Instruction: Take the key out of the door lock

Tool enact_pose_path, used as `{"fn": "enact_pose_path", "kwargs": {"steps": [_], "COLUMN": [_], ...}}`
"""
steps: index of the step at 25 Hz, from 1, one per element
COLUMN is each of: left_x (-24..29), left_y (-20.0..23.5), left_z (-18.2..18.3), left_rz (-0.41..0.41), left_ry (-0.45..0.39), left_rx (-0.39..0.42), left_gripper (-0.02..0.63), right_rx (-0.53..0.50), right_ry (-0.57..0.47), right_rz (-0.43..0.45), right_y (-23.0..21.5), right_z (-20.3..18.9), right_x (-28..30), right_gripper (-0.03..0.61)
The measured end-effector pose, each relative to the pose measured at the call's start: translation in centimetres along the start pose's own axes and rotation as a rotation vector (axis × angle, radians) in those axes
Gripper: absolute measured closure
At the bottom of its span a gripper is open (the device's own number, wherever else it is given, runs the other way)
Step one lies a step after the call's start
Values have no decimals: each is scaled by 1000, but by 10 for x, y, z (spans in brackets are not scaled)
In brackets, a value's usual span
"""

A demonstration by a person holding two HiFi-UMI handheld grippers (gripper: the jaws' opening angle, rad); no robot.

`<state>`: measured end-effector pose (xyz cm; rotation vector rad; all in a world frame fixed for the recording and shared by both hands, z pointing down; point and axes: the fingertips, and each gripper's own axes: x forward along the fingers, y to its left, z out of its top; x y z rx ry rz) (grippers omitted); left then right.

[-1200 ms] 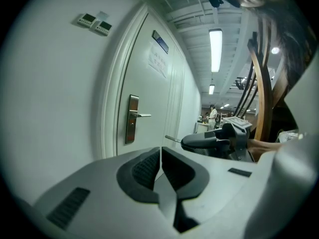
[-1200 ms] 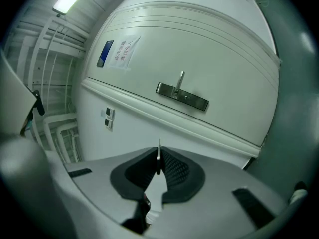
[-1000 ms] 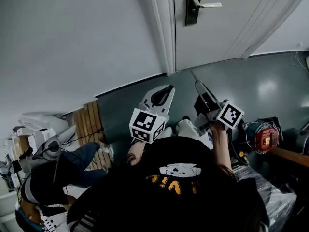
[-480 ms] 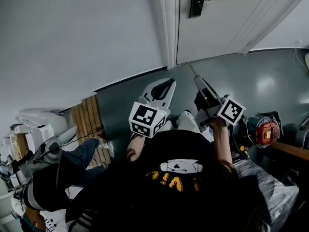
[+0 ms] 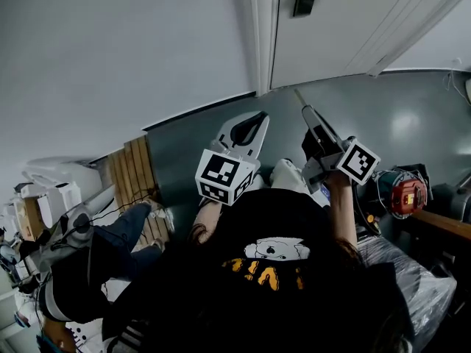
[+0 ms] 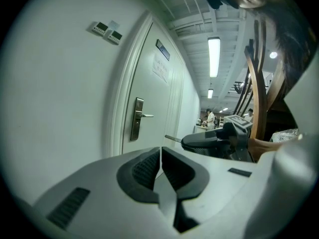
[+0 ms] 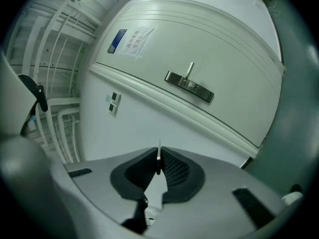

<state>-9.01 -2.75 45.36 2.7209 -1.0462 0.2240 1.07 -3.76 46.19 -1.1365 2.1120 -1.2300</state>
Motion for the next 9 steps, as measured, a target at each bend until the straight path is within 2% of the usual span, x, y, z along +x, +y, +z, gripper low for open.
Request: {"fn": "enact_pose_path", "kwargs": {"steps": [9], "left_x": [-8], "left_y": [8], "left_z": [1], "left_rz": [-4], "left_ry": [-17], "left_rx": [9], "left_gripper": [597], "right_rx": [-32], "right_ry": [-14], "right_rz": [-16], "right_y": [-3], "right_z": [6], "right_x": [2], "right_gripper": [557]}}
